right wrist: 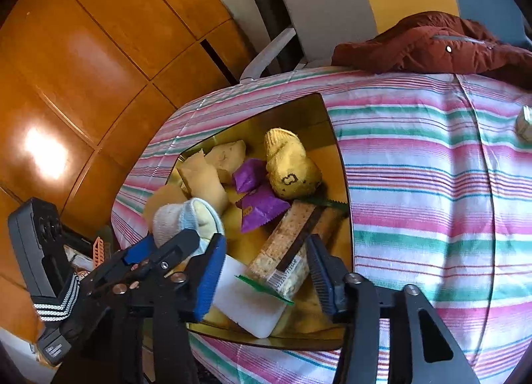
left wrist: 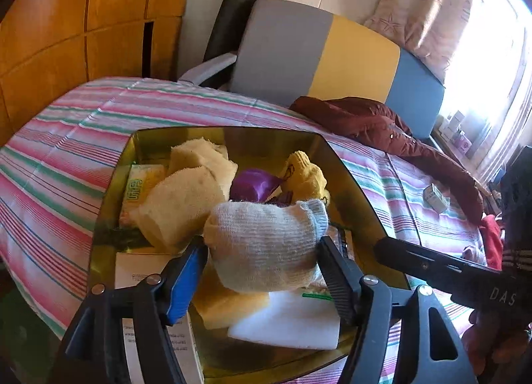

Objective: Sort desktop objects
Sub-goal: 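Carry the cracker pack and white sock to the gold tray and release them, then move both tools toward the pink sock and green box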

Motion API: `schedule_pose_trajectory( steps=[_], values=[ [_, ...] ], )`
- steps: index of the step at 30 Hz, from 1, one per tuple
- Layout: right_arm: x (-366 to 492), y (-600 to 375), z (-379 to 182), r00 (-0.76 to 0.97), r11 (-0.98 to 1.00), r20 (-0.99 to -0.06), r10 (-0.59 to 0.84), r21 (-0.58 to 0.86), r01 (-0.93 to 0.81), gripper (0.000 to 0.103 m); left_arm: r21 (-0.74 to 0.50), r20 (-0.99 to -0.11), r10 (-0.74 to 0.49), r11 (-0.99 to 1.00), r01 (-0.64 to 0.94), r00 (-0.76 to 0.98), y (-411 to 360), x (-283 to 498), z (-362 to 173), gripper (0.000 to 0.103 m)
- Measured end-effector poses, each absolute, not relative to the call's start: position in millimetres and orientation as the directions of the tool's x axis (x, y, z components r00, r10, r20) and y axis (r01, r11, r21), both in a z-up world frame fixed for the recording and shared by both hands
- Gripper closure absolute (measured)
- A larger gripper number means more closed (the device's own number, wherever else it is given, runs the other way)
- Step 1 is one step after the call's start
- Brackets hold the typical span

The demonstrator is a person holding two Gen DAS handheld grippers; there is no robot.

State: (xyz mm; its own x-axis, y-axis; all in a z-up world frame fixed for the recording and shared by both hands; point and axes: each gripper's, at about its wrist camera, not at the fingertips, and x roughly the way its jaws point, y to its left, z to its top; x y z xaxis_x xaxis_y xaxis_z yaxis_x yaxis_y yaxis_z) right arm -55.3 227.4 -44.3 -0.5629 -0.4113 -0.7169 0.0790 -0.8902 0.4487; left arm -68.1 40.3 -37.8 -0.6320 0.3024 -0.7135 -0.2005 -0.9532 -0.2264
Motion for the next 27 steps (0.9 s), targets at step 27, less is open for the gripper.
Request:
schedule_pose_trajectory(
  steps=[27],
  values=[
    [-22.1, 208.4, -25.4, -0.622, -0.941, -0.713, -0.324, 0.309, 0.137, 0.023, -0.126, -0.667, 0.226, -0.973, -0.191, -0.71, 35.2, -34.7, -14.4, 0.033]
  ],
)
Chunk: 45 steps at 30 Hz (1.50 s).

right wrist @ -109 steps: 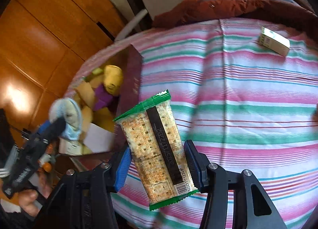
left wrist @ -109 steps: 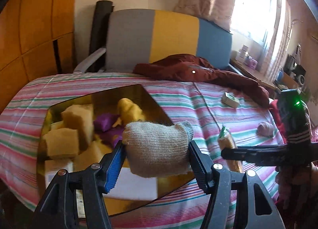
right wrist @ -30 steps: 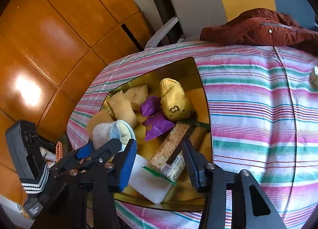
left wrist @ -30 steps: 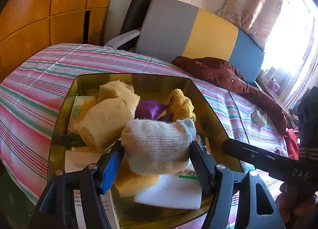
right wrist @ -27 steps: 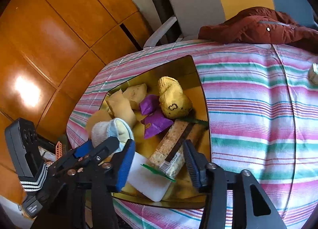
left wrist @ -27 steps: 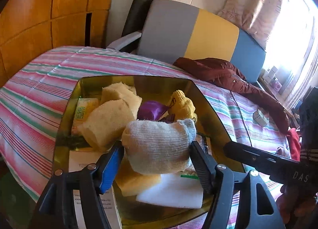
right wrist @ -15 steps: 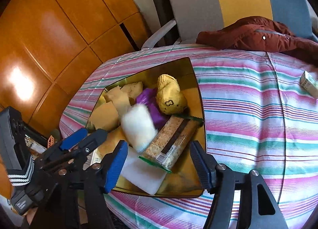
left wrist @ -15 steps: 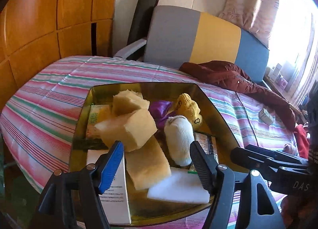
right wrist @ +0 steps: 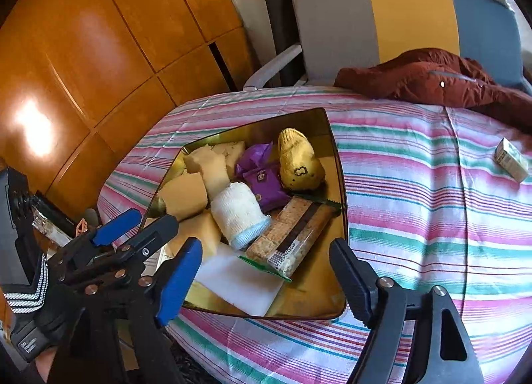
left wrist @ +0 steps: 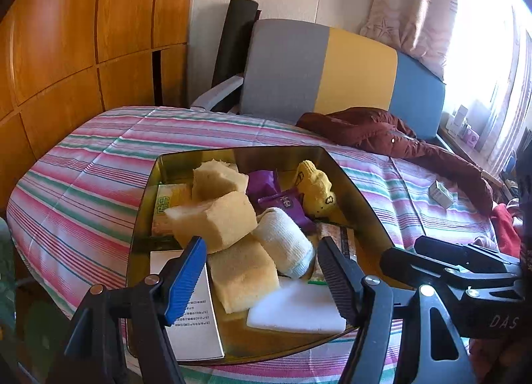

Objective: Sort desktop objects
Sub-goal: 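Move both tools toward the pink sock and green box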

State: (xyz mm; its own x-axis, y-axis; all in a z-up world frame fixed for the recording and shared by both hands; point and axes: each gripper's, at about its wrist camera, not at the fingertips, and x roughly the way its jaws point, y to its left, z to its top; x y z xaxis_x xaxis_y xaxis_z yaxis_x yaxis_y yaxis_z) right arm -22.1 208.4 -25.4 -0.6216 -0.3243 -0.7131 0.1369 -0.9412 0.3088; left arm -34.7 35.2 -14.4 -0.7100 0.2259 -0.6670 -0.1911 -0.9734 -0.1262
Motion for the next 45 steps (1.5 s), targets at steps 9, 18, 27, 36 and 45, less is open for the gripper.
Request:
schedule_pose_trajectory(
  steps=[9, 18, 27, 36, 45],
  values=[
    [-12.8, 218.9, -20.1, -0.642, -0.95, -0.707, -0.296, 0.291, 0.117, 0.018, -0.124, -0.668, 0.237, -0.97, -0.209, -0.705, 38.4, -28.4, -13.2, 0.033],
    [-5.9, 256.6, -24.9, -0.654, -0.955, -0.718, -0.238, 0.296, 0.022, 0.013, -0.159, -0.697, 0.268, -0.962, -0.222, -0.665, 40.3, -30.1, -20.9, 0.033],
    [-6.1, 319.2, -36.2, -0.623, -0.947, -0.771, -0.131, 0.283, -0.152, 0.011, -0.13, -0.656, 0.298, -0.95, -0.284, -0.693, 51.2, -21.2, -10.0, 0.034],
    [3.6, 404.5, -45.3, -0.576, -0.897, -0.815, -0.06, 0.297, -0.327, 0.011, -0.145, -0.657, 0.343, -0.931, -0.335, -0.672, 66.0, -21.8, -6.2, 0.034],
    [30.3, 516.1, -46.6, -0.518, -0.814, -0.845, 0.133, 0.204, -0.543, 0.004, -0.118, -0.656, 0.37, -0.911, -0.395, -0.658, 92.8, -19.6, -1.0, 0.034]
  ],
)
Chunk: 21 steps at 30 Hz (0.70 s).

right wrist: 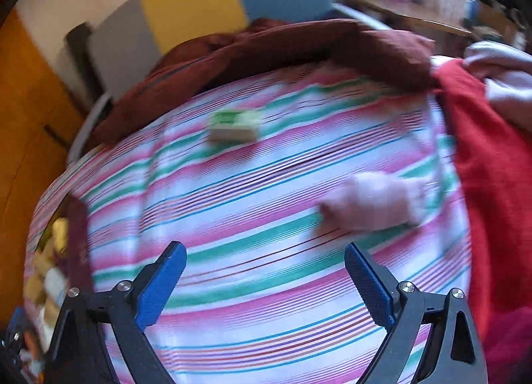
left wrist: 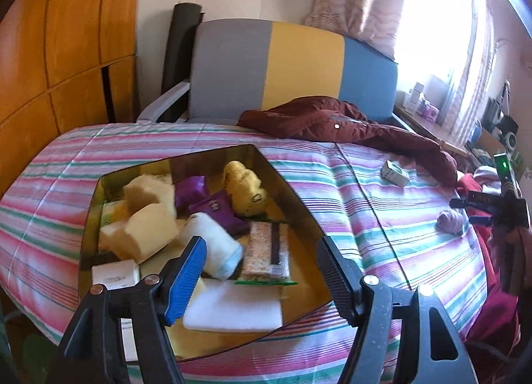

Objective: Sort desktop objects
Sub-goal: 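Move both tools toward the pink sock and green box, then grasp the pink striped sock with the right tool while the left tool grasps the green box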

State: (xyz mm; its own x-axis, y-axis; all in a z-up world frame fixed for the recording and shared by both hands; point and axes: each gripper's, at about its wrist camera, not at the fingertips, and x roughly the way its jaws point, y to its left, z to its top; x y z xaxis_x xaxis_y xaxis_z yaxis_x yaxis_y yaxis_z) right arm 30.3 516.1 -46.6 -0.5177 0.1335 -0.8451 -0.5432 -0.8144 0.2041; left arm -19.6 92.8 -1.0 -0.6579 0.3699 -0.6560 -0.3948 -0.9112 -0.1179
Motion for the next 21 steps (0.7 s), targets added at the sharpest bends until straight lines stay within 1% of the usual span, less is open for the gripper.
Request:
schedule_pose_trajectory(
  steps=[2, 4, 11, 13, 15, 18, 20, 21],
  values=[
    [33.5, 536.5, -47.8, -0.494, -0.79, -0.849, 0.188, 0.168, -0.59, 0.0, -0.109, -0.655, 0.378, -0.904, -0.413, -0.655, 101.7, -19.5, 1.1, 0.034],
    [33.9, 555.5, -50.3, -0.48, -0.781, -0.849, 0.22, 0.141, -0.608, 0.0, -0.107, -0.652, 0.393, -0.894, -0.434, -0.648, 111.2, -19.9, 3.9, 0.033],
    [11.5, 575.4, -72.1, -0.431, -0.84, -0.872, 0.235, 0.041, -0.541, 0.0, -0.091, -0.657, 0.431, -0.86, -0.502, -0.618, 147.8, -23.4, 11.6, 0.033],
    [9.1, 577.1, -83.0, -0.402, -0.836, -0.882, 0.247, 0.016, -0.548, 0.0, -0.081, -0.66, 0.438, -0.849, -0.522, -0.61, 160.1, -24.6, 13.4, 0.033],
    [7.8, 579.9, -89.6, -0.399, -0.83, -0.883, 0.245, 0.021, -0.557, 0.001, -0.071, -0.666, 0.447, -0.835, -0.546, -0.597, 173.0, -25.6, 14.0, 0.033],
    [7.6, 584.9, -96.9, -0.378, -0.826, -0.892, 0.246, 0.011, -0.564, 0.013, -0.064, -0.68, 0.455, -0.818, -0.572, -0.575, 192.3, -28.6, 13.3, 0.033],
    [6.7, 585.1, -100.3, -0.36, -0.831, -0.897, 0.257, -0.015, -0.556, 0.029, -0.066, -0.691, 0.464, -0.805, -0.59, -0.555, 207.8, -32.0, 12.2, 0.033],
    [6.8, 585.9, -101.9, -0.355, -0.832, -0.9, 0.254, -0.017, -0.554, 0.032, -0.065, -0.694, 0.467, -0.799, -0.598, -0.547, 214.6, -33.5, 11.4, 0.033]
  ],
)
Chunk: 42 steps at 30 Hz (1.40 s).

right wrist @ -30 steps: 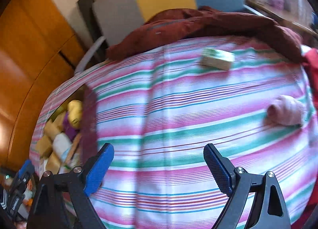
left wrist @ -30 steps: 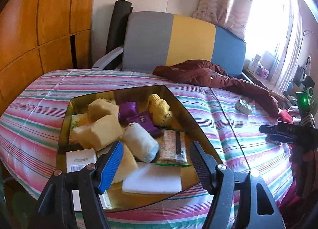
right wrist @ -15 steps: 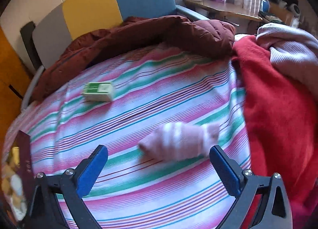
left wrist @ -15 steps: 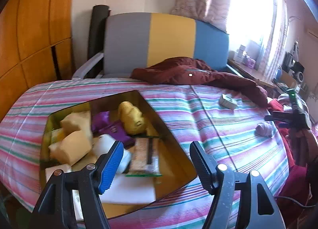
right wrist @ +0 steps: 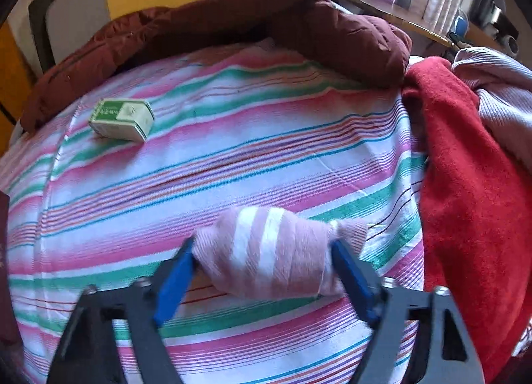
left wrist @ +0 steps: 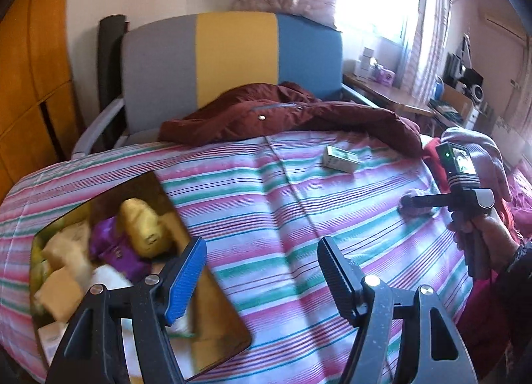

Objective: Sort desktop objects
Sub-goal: 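Grasp the pink striped sock with the right tool while the left tool grasps the green box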

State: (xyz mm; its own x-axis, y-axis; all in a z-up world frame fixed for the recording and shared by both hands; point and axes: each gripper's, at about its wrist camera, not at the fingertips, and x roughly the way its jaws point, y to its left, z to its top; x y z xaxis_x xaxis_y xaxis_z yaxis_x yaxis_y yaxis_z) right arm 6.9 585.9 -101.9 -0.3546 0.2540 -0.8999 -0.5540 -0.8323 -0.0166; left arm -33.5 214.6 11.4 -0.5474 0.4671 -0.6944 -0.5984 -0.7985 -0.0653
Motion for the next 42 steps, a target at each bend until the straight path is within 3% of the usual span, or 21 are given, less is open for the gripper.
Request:
schedule_pose_trajectory(
  steps=[8, 13, 16, 23, 27, 42],
  values=[
    [7.8, 586.0, -98.6, -0.365, -0.839, -0.895, 0.258, -0.021, -0.544, 0.043, -0.083, -0.75, 0.474, -0.76, -0.645, -0.462, 278.7, -57.0, -4.7, 0.032],
    [8.3, 583.7, -96.0, -0.368, -0.844, -0.891, 0.267, -0.032, -0.536, 0.045, -0.078, -0.765, 0.476, -0.737, -0.672, -0.433, 314.4, -69.0, -14.6, 0.028],
    [8.4, 580.2, -92.6, -0.383, -0.852, -0.883, 0.271, -0.035, -0.523, 0.045, -0.062, -0.764, 0.479, -0.72, -0.691, -0.431, 336.7, -76.8, -18.4, 0.02],
    [9.0, 576.9, -87.4, -0.404, -0.855, -0.875, 0.267, -0.022, -0.517, 0.045, -0.061, -0.767, 0.502, -0.676, -0.734, -0.399, 391.0, -102.2, -28.5, 0.016],
    [6.4, 578.3, -87.6, -0.411, -0.86, -0.875, 0.255, -0.01, -0.511, 0.045, -0.038, -0.768, 0.501, -0.658, -0.752, -0.4, 421.2, -115.0, -35.7, 0.006],
    [6.5, 581.0, -87.8, -0.416, -0.859, -0.879, 0.234, 0.014, -0.512, 0.045, 0.058, -0.806, 0.409, -0.665, -0.745, -0.428, 500.7, -154.4, -73.8, 0.002]
  ],
)
